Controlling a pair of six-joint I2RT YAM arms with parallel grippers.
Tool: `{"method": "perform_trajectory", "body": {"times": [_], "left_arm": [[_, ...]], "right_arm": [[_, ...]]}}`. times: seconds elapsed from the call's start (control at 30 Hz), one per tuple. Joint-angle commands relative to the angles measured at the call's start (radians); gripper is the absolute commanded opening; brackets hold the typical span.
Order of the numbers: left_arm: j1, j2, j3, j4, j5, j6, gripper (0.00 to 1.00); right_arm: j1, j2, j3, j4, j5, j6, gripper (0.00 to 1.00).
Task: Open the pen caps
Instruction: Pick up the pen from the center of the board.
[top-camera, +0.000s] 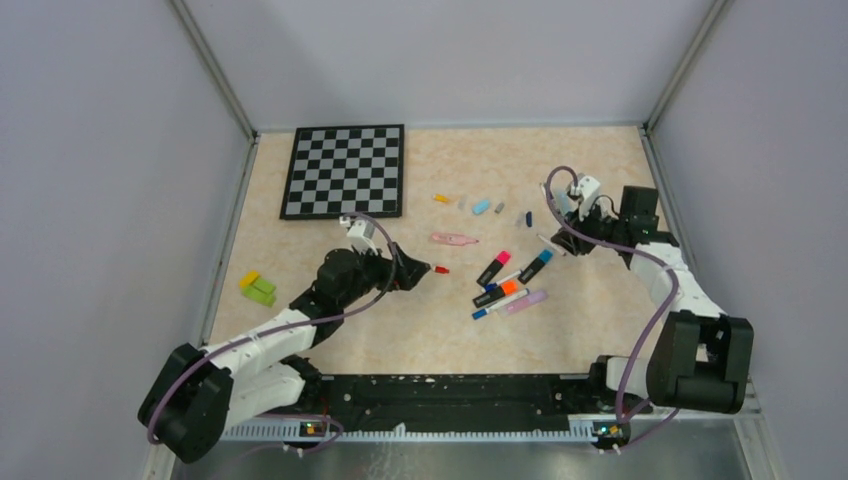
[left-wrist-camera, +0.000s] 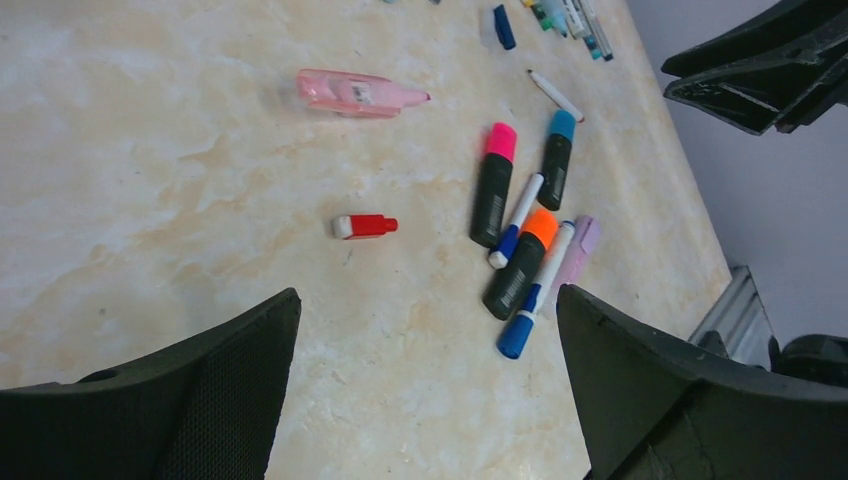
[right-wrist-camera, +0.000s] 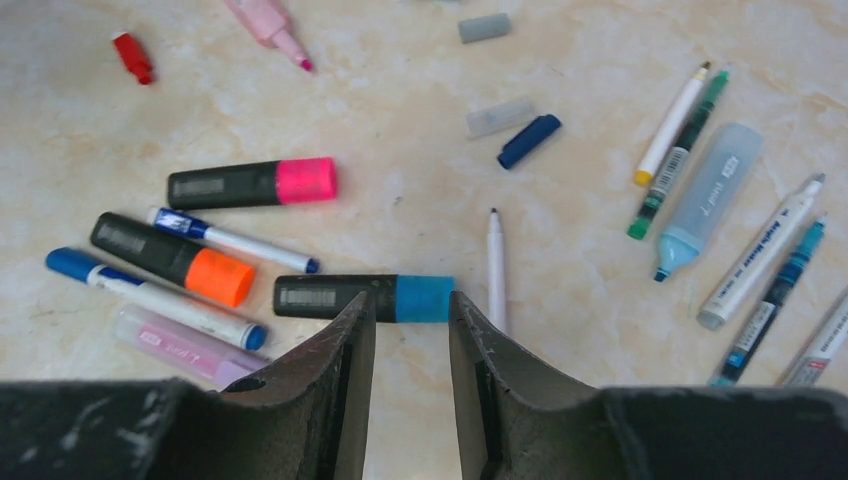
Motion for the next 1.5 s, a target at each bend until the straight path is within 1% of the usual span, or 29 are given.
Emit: {"method": "perform_trajectory", "body": {"times": [0.0,0.1,0.23,0.33,0.43,0.57,0.67,0.87,0.97,1.2,1.3,1.43,1.47], "left_arm": [[0.001,0.018,0.038,0.064,0.153,0.021,0.99],[0.001,0.065,0.075,0.050,0.211,0.014,0.98],[-0.002,0.133,0.132,0.036,0.278,0.017,0.96],[-0.018,0.182,0.174,0.012,0.289,0.027,0.95],[-0.054,0.230,0.232,-0.033,0.252,0.060,0.94],[-0.128,0.314,0.335,-0.108,0.180,0.137,0.94],[-0.182,0.401,0.425,-0.166,0.128,0.203,0.93],[-0.251,0.591,0.626,-0.253,0.059,0.284,0.91],[-0.270,0.676,0.715,-0.300,0.028,0.314,0.87],[-0.282,0.832,0.868,-0.358,0.006,0.351,0.71],[-0.288,0.889,0.922,-0.382,-0.015,0.368,0.67],[-0.297,0.949,0.988,-0.413,-0.046,0.389,0.65],[-0.300,0.962,1.003,-0.443,-0.051,0.391,0.64]], "right_arm": [[-0.012,-0.078,-0.040,-0.030,-0.174,-0.088,0.32],[-0.012,-0.114,-0.061,-0.042,-0.235,-0.122,0.32],[-0.012,-0.155,-0.080,-0.047,-0.279,-0.139,0.32],[-0.012,-0.171,-0.091,-0.047,-0.295,-0.140,0.32],[-0.012,-0.177,-0.092,-0.046,-0.298,-0.134,0.32],[-0.014,-0.177,-0.090,-0.035,-0.283,-0.109,0.33],[-0.014,-0.174,-0.090,-0.019,-0.256,-0.076,0.33],[-0.027,-0.159,-0.080,-0.007,-0.189,-0.038,0.33],[-0.032,-0.153,-0.072,-0.004,-0.161,-0.022,0.33],[-0.038,-0.145,-0.064,-0.005,-0.132,-0.009,0.33],[-0.038,-0.143,-0.061,-0.008,-0.129,-0.008,0.33],[-0.038,-0.143,-0.060,-0.010,-0.127,-0.008,0.33],[-0.038,-0.142,-0.058,-0.010,-0.127,-0.007,0.33]]}}
